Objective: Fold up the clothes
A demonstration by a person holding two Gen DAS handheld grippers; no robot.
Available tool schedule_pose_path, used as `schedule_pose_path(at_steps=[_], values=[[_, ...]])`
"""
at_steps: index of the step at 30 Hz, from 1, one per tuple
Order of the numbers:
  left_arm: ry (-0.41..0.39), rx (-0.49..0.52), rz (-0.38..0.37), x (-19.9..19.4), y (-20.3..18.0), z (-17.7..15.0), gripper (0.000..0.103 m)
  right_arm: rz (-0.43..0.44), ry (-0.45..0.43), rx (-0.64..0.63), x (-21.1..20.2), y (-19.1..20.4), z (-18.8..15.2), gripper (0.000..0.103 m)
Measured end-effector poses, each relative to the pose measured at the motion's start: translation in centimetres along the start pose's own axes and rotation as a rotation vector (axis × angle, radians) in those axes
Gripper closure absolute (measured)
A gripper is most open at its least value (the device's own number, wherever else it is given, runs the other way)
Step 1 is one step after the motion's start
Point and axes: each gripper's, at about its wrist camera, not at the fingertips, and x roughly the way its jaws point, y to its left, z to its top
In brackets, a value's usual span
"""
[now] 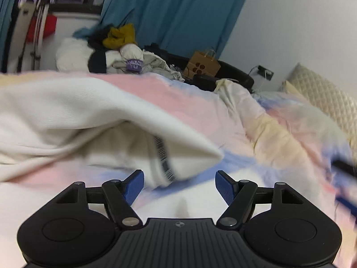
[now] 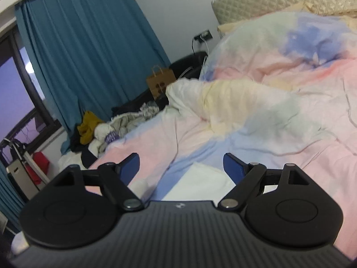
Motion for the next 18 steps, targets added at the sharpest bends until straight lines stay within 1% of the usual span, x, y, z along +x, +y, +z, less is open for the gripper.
schedule_pose_path(at_steps=[2, 3, 4, 5, 6, 9, 11, 13, 15, 16, 18], values=[[-0.002, -0.077, -0.031, 2.7, 0.5, 1.0, 0.030, -0.001, 0.042, 0.011, 1.2, -0.1, -0.6, 0.019], [0.000, -0.106, -0.035, 4.0, 0.7, 1.6, 0.034, -0.001, 0.063, 0.017, 1.8, -0.2, -0.9, 0.019], [0.003, -0.125, -0.020, 5.2, 1.1, 2.4, 0.039, -0.001, 0.081, 0.024, 2.3, -0.3, -1.2, 0.019], [0.001, -0.127, -0.006, 6.4, 1.3, 3.3, 0.055, 0.001, 0.089, 0.036, 2.6, -0.4, -1.4, 0.019], [-0.004, -0.111, 0.012, 7.4, 1.3, 4.5, 0.064, 0.002, 0.089, 0.045, 2.6, -0.4, -1.5, 0.019], [-0.032, -0.066, 0.067, 10.5, 1.4, 8.2, 0.068, 0.003, 0.063, 0.050, 3.0, -0.3, -1.9, 0.019], [-0.055, -0.074, 0.098, 12.3, 2.0, 10.8, 0.069, -0.005, 0.075, 0.050, 3.9, -0.2, -2.3, 0.019], [-0.059, -0.061, 0.141, 14.4, 3.1, 12.9, 0.069, -0.003, 0.107, 0.054, 5.2, -0.1, -2.9, 0.019], [-0.053, -0.037, 0.192, 16.8, 4.1, 14.5, 0.069, -0.003, 0.137, 0.032, 6.5, 0.5, -3.7, 0.019], [-0.041, -0.024, 0.209, 18.2, 4.9, 14.8, 0.069, 0.001, 0.146, 0.016, 7.0, 0.9, -4.1, 0.019], [-0.024, -0.011, 0.216, 20.0, 5.7, 15.0, 0.066, 0.023, 0.166, -0.031, 8.0, 1.9, -5.0, 0.019]])
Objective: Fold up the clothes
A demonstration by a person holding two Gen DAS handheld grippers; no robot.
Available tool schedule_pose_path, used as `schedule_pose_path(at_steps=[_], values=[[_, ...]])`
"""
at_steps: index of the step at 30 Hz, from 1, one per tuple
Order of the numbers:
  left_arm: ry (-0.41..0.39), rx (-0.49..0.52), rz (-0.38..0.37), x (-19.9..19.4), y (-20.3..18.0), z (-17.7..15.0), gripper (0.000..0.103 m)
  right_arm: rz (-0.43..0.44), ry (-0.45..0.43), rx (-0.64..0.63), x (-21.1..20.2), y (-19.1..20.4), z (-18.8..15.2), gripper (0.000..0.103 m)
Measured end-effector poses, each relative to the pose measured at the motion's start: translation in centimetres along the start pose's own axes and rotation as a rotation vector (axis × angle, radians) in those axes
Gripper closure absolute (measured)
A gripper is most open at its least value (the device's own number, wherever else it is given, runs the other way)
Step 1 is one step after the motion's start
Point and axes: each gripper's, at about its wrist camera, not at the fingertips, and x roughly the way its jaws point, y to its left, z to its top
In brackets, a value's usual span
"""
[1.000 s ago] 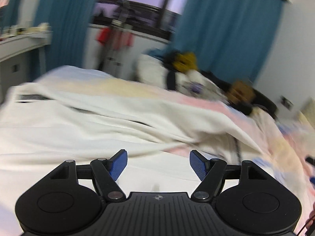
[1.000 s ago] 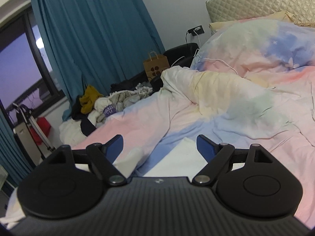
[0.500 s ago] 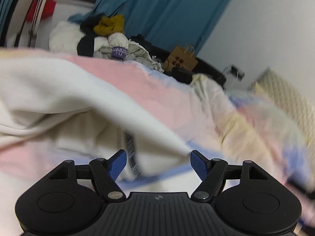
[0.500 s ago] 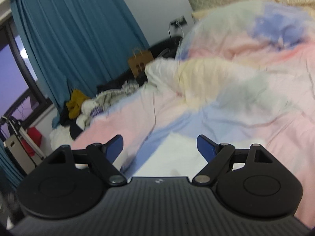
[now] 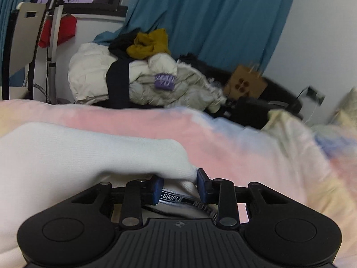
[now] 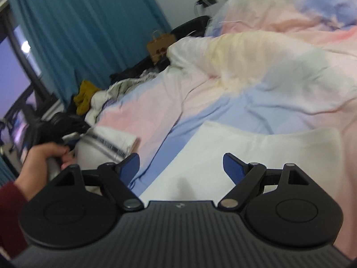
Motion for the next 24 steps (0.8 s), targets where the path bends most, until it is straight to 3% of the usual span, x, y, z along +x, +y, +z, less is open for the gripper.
schedule_pose_path(at_steps=[5, 9, 17, 24], values=[[0.018, -0.002, -0.058, 1.3, 1.5, -0.6, 0.049, 0.056, 0.047, -0.090, 1.5, 1.8, -1.4, 0.019], [0.006, 0.017, -0.112, -2.6, 2.5, -1.1, 0.026, 0.085, 0.063, -0.121, 1.9, 2.8, -2.0, 0.019], [-0.032, 0.031, -0.129, -16.8, 7.6, -3.3, 0.022, 0.171, 0.053, -0.189, 0.4, 5.0, -2.5, 0.019], [-0.080, 0.066, -0.016, -29.5, 14.1, -9.2, 0.022, 0.262, 0.044, -0.269, -2.5, 7.3, -3.4, 0.019]])
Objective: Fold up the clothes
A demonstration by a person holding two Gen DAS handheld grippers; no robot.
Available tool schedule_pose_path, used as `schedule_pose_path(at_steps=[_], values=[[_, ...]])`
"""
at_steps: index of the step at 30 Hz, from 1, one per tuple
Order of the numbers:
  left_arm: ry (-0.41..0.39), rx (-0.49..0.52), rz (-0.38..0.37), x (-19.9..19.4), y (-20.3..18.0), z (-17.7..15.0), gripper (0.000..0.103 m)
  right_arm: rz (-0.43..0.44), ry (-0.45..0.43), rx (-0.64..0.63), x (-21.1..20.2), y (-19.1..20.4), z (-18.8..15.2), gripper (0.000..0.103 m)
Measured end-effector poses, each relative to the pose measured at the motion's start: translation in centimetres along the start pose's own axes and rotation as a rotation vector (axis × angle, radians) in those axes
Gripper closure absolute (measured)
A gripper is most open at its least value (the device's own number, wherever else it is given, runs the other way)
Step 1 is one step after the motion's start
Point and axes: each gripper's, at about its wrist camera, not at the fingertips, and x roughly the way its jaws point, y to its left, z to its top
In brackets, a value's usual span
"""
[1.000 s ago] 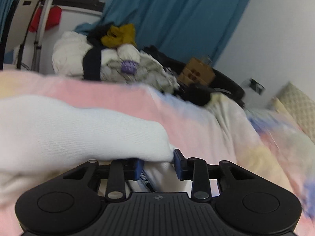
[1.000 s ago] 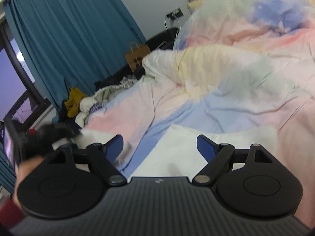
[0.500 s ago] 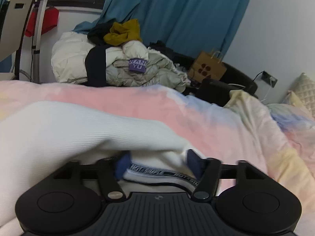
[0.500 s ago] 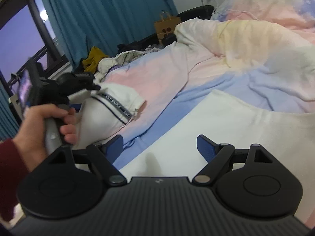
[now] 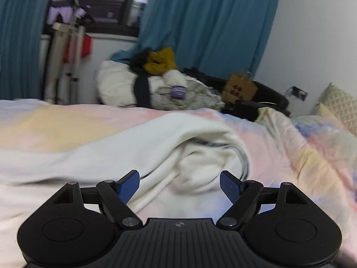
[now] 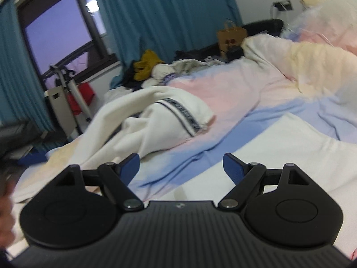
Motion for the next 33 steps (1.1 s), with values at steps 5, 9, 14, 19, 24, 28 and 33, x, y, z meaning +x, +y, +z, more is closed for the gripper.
schedule_pose_path(at_steps=[5, 9, 14, 19, 24, 28, 33], values=[[0.017, -0.076, 0.055, -7.4, 3.8, -4.0, 0.022, 0.089, 0.054, -0.028, -1.6, 1.8, -0.7, 0.019], [-0.006, -0.135, 0.073, -12.0, 5.9, -6.7, 0.021, 0.147, 0.123, -0.014, -2.9, 2.3, -0.8, 0.019], [-0.032, -0.191, 0.057, -13.7, 9.2, -9.6, 0.020, 0.121, 0.103, -0.025, -1.9, 3.3, 0.3, 0.019], [-0.040, -0.137, 0.093, -12.9, 10.1, -10.7, 0.020, 0.105, 0.094, 0.038, 0.8, 3.9, 0.1, 0.019], [-0.039, -0.124, 0.129, -11.5, 11.1, -11.2, 0.020, 0.085, 0.109, 0.028, 5.3, 4.7, -0.4, 0.019], [-0.036, -0.150, 0.162, -10.5, 11.9, -11.3, 0.020, 0.094, 0.122, -0.001, 8.8, 5.4, -1.0, 0.019], [-0.058, -0.141, 0.198, -10.2, 11.9, -11.9, 0.020, 0.100, 0.135, -0.026, 12.0, 6.1, -0.9, 0.019]])
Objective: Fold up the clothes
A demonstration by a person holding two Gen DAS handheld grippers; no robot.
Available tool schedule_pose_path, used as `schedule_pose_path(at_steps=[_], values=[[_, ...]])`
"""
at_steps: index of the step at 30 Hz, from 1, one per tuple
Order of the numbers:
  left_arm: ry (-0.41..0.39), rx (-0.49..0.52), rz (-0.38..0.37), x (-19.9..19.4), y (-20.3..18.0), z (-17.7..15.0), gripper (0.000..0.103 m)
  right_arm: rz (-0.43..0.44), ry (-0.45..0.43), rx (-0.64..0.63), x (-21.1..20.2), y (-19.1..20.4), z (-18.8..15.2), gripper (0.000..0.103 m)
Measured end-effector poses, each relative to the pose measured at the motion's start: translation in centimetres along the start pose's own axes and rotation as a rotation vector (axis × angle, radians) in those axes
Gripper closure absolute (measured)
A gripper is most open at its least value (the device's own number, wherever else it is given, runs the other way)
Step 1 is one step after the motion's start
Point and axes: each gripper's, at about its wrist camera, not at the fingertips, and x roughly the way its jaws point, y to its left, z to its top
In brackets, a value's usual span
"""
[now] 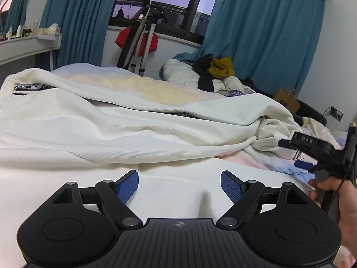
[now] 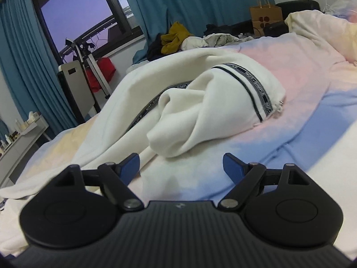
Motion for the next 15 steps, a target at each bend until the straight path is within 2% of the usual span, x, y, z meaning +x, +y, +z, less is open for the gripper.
schedule_pose_path(at_steps=[3, 6, 11, 15], values=[[-0.002, 0.041, 0.037, 0.8, -0.4, -1.0, 0.019, -0.011, 0.015, 0.010, 0.9, -0.1, 1.1, 0.019], [0.007, 0.072, 0.065, 1.3, -0.6, -1.8, 0.019, 0.014, 0.028, 0.007, 1.6, -0.3, 2.2, 0.019], [-0.008, 0.143, 0.082, 1.2, -0.8, -2.8, 0.015, -0.044, 0.081, 0.047, 4.3, -1.7, 3.0, 0.019], [-0.009, 0.168, 0.088, 1.0, -0.9, -3.4, 0.014, -0.011, 0.073, 0.075, 6.2, -2.4, 3.8, 0.020]])
